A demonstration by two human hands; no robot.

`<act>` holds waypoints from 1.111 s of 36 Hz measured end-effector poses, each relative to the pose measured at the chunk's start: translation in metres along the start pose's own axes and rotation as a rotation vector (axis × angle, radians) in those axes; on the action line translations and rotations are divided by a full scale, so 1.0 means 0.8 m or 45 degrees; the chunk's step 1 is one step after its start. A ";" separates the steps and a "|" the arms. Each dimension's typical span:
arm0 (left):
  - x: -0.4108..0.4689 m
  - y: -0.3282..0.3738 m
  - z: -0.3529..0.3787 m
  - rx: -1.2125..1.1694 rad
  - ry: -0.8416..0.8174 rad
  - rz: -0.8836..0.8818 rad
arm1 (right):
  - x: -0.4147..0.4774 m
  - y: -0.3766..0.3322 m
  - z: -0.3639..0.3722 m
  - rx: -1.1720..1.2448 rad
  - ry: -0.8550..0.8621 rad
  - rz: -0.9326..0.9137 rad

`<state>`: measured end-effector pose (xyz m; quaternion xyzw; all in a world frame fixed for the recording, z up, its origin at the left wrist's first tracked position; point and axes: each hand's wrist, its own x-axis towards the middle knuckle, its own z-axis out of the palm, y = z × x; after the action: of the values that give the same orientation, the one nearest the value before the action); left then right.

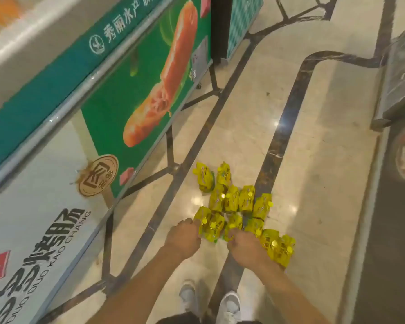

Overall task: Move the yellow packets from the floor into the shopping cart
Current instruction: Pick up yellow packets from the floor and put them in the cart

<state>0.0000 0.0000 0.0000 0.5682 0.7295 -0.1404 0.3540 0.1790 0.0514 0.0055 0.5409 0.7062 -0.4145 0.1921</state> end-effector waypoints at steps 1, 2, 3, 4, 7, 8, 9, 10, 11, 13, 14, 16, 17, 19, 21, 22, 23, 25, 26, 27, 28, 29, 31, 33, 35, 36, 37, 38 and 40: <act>0.018 -0.005 0.013 -0.009 -0.013 -0.005 | 0.027 0.004 0.021 0.011 0.018 -0.001; 0.037 -0.010 0.028 -0.037 -0.018 -0.010 | 0.052 0.010 0.040 0.037 0.023 0.009; 0.059 -0.017 0.045 -0.039 -0.023 -0.009 | 0.084 0.019 0.062 0.042 0.038 0.006; 0.079 -0.021 0.057 -0.047 -0.013 -0.014 | 0.112 0.026 0.077 0.051 0.045 0.025; 0.140 -0.031 0.101 -0.033 -0.013 -0.005 | 0.180 0.039 0.121 0.056 0.061 0.072; 0.159 -0.034 0.115 -0.021 0.003 0.012 | 0.194 0.038 0.130 0.051 0.059 0.059; 0.178 -0.037 0.131 -0.015 0.002 0.024 | 0.211 0.040 0.141 0.067 0.072 0.047; 0.195 -0.040 0.144 -0.011 -0.011 0.038 | 0.227 0.043 0.151 0.069 0.065 0.054; 0.210 -0.041 0.157 -0.007 -0.029 0.054 | 0.243 0.048 0.164 0.071 0.064 0.048; 0.234 -0.044 0.180 0.007 -0.070 0.070 | 0.266 0.055 0.186 0.058 0.056 0.053; 0.244 -0.045 0.188 0.020 -0.089 0.074 | 0.273 0.056 0.192 0.068 0.050 0.059; 0.260 -0.048 0.203 0.024 -0.109 0.081 | 0.289 0.060 0.203 0.104 0.028 0.057; 0.268 -0.050 0.209 0.023 -0.113 0.088 | 0.298 0.063 0.210 0.122 0.033 0.044; 0.279 -0.051 0.215 0.023 -0.104 0.093 | 0.308 0.066 0.217 0.140 0.060 0.036; 0.284 -0.050 0.216 0.023 -0.071 0.086 | 0.315 0.069 0.221 0.132 0.132 0.022; 0.285 -0.049 0.216 0.013 -0.058 0.079 | 0.315 0.069 0.222 0.106 0.164 0.019; 0.285 -0.049 0.215 -0.003 -0.041 0.073 | 0.314 0.070 0.224 0.073 0.190 0.014; 0.281 -0.051 0.210 -0.045 -0.015 0.044 | 0.306 0.070 0.221 0.024 0.208 0.004; 0.275 -0.053 0.204 -0.060 -0.009 0.022 | 0.299 0.069 0.218 0.014 0.207 0.003; 0.268 -0.056 0.197 -0.067 0.000 0.003 | 0.291 0.068 0.213 0.005 0.212 -0.007; 0.258 -0.058 0.188 -0.082 0.009 -0.018 | 0.281 0.066 0.207 -0.007 0.208 -0.008; 0.247 -0.061 0.178 -0.104 0.015 -0.034 | 0.270 0.063 0.200 -0.012 0.209 -0.016; 0.220 -0.064 0.155 -0.124 0.050 -0.034 | 0.245 0.053 0.180 -0.024 0.205 -0.030; 0.186 -0.063 0.128 -0.130 0.100 -0.029 | 0.214 0.037 0.157 -0.051 0.218 -0.067; 0.148 -0.055 0.094 -0.154 0.142 -0.037 | 0.179 0.016 0.127 -0.073 0.254 -0.097; 0.125 -0.050 0.073 -0.159 0.154 -0.040 | 0.158 0.003 0.108 -0.085 0.276 -0.113; 0.103 -0.046 0.051 -0.163 0.167 -0.040 | 0.138 -0.010 0.089 -0.096 0.299 -0.131; 0.081 -0.042 0.028 -0.168 0.186 -0.034 | 0.115 -0.025 0.068 -0.103 0.321 -0.149; 0.034 -0.035 -0.018 -0.169 0.222 -0.007 | 0.065 -0.054 0.022 -0.103 0.341 -0.171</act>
<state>-0.0340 0.0197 -0.0138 0.5515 0.7668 -0.0428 0.3255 0.1180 0.0655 -0.0257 0.5346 0.7763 -0.3217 0.0899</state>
